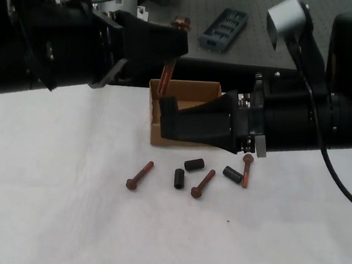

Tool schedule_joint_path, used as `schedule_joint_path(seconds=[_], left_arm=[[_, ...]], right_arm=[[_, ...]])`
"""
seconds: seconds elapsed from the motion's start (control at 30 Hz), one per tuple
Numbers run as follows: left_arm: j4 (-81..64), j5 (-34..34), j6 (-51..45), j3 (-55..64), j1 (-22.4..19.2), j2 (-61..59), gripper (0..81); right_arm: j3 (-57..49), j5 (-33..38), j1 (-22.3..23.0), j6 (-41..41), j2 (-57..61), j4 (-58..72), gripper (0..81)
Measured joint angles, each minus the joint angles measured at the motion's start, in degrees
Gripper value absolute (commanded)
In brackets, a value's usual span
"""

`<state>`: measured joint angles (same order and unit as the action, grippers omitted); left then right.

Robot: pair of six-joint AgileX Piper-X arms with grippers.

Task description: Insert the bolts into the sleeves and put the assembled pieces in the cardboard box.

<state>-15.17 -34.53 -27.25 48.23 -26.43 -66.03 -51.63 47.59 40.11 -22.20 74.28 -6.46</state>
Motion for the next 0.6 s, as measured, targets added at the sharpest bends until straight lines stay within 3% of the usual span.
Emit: schedule_joint_path(seconds=[0.6], left_arm=[[-0.9,-1.5,-2.8,0.0,0.0,0.0,0.6]], right_arm=[[0.0,-1.6,0.4,-2.5,0.0,3.3,2.8]])
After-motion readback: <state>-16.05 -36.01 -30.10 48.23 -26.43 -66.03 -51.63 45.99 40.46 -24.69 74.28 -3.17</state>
